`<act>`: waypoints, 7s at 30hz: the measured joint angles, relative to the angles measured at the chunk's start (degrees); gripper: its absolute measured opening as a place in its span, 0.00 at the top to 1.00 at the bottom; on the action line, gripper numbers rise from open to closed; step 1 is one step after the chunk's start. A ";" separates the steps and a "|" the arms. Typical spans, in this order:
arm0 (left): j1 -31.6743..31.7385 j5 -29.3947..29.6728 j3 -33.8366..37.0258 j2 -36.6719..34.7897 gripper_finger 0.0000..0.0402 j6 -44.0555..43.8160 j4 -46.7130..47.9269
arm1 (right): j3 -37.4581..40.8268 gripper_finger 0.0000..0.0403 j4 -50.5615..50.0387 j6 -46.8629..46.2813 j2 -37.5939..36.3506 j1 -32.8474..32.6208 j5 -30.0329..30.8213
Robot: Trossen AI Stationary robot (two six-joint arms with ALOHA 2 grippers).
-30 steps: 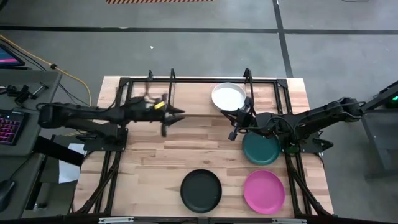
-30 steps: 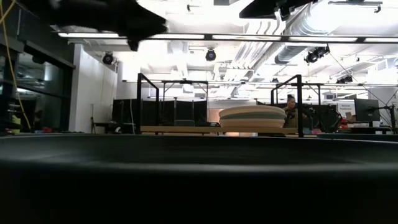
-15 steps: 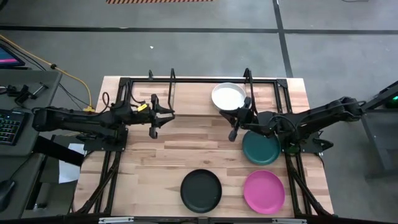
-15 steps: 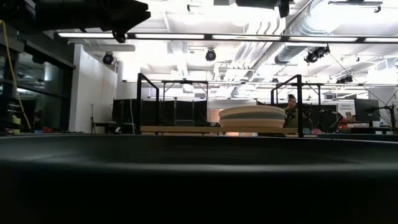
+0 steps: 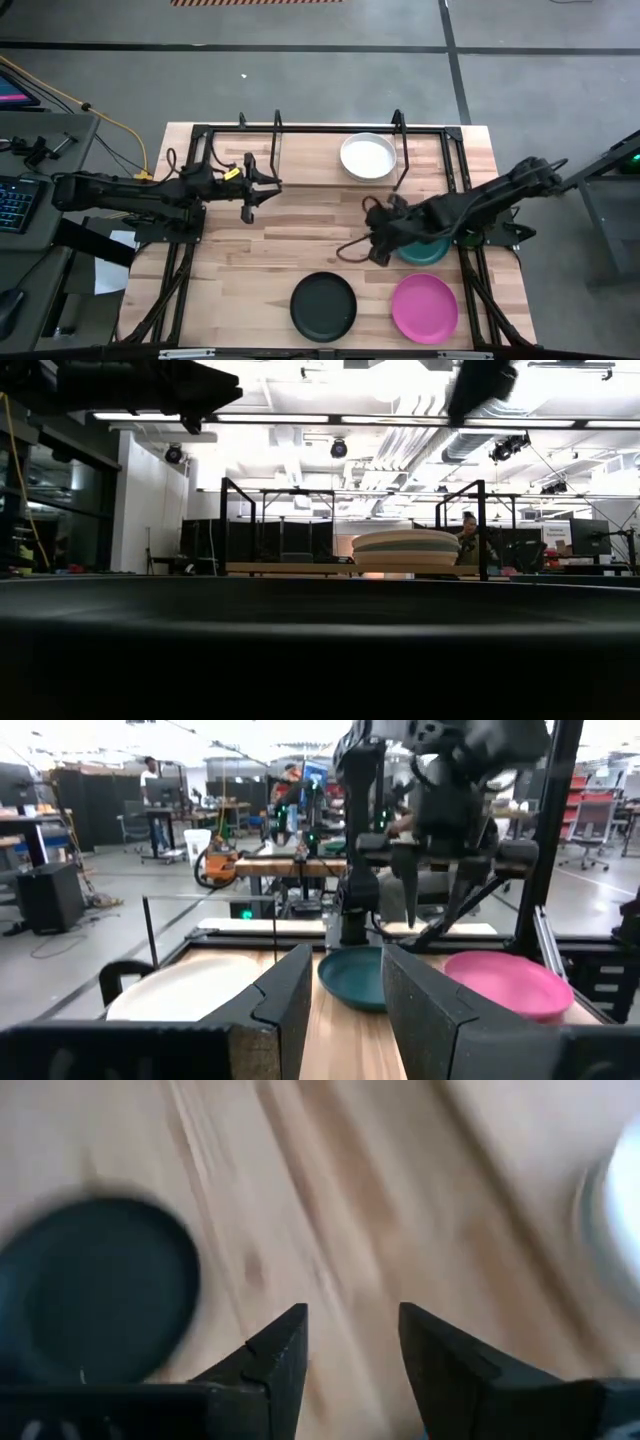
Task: Place and stack plates onto a shelf
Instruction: Put the dark green plate on the shelf, then stack the black plate on top of the dark green plate on the shelf
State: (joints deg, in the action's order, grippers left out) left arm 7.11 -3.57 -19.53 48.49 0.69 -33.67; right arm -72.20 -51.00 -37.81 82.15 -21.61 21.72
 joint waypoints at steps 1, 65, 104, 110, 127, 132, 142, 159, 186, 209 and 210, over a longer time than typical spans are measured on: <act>0.00 0.00 0.00 0.01 0.72 -0.01 0.55 | -0.14 0.63 -2.55 -3.03 1.23 -0.34 -1.58; -0.02 -0.33 -0.07 0.03 0.72 -6.60 -0.94 | -10.49 1.00 10.17 16.54 13.11 0.41 -6.70; -0.02 -0.20 -0.07 0.04 0.72 -6.49 -0.43 | -18.87 1.00 18.23 54.71 32.41 27.77 -9.92; -0.04 -0.22 -0.07 0.04 0.72 -6.49 -0.43 | -18.85 1.00 19.52 55.88 32.39 27.74 -9.93; -0.04 -0.24 -0.07 0.04 0.72 -5.86 0.41 | -18.80 0.60 13.02 51.50 30.73 26.50 -12.38; -0.04 0.07 -0.02 0.03 0.72 -4.59 1.18 | -18.80 0.59 5.26 42.04 27.35 22.88 -21.45; -0.04 0.11 -0.02 0.04 0.72 -5.96 1.29 | -18.80 0.59 -2.75 15.51 28.22 8.62 -30.48; -0.04 0.15 -0.02 0.04 0.72 -6.56 1.08 | -18.78 0.59 1.40 -14.64 36.64 -1.18 -26.36; -0.04 -0.24 -0.02 0.04 0.72 -6.64 0.67 | -18.87 0.97 3.36 -3.40 40.11 -0.56 -29.21; -0.02 -0.35 -0.04 0.02 0.72 -8.59 0.42 | -18.80 1.00 -8.30 11.13 15.63 23.51 -7.51; -0.04 -0.37 -0.04 0.04 0.72 -8.59 0.44 | -18.80 1.00 -7.72 11.33 14.67 24.98 -6.83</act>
State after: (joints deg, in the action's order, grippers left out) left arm 7.07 -3.94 -19.57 48.53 -7.90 -33.23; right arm -91.00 -58.72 -26.48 96.82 3.36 14.89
